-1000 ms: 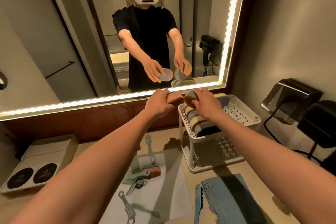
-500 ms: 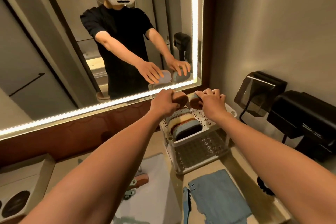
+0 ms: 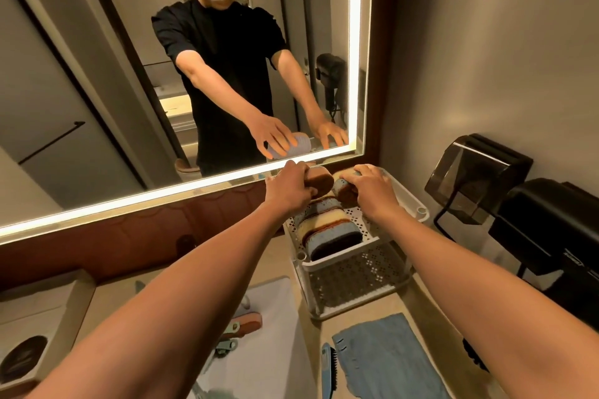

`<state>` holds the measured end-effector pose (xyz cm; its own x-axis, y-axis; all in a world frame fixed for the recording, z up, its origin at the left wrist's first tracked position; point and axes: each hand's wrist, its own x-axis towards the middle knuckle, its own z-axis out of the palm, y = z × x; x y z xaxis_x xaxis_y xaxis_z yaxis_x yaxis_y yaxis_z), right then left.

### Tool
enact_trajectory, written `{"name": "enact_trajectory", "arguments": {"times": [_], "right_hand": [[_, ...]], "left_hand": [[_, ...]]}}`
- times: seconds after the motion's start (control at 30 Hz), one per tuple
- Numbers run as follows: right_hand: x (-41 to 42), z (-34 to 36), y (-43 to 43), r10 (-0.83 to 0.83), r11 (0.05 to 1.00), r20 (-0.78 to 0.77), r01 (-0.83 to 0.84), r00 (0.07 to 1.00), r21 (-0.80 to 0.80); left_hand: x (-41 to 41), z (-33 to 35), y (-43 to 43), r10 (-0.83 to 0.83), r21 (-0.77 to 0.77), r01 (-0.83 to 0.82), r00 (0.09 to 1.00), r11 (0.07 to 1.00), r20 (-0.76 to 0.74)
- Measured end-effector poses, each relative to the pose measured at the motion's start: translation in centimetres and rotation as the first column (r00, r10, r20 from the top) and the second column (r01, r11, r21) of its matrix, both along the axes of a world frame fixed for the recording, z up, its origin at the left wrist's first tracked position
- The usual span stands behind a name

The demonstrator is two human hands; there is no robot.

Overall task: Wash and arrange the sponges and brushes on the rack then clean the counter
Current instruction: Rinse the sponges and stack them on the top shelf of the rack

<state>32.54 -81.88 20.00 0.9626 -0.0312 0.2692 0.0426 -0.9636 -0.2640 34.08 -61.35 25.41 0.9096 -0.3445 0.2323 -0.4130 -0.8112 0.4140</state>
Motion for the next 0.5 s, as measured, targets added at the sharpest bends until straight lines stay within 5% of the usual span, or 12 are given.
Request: {"name": "enact_trajectory", "arguments": {"times": [0.5], "right_hand": [[0.6,-2.0,-0.7,0.011,0.999,0.007,-0.011,1.0,-0.051]], "left_hand": [[0.1,-0.7,-0.8,-0.017,0.028,0.018,1.0,0.999,-0.019]]}}
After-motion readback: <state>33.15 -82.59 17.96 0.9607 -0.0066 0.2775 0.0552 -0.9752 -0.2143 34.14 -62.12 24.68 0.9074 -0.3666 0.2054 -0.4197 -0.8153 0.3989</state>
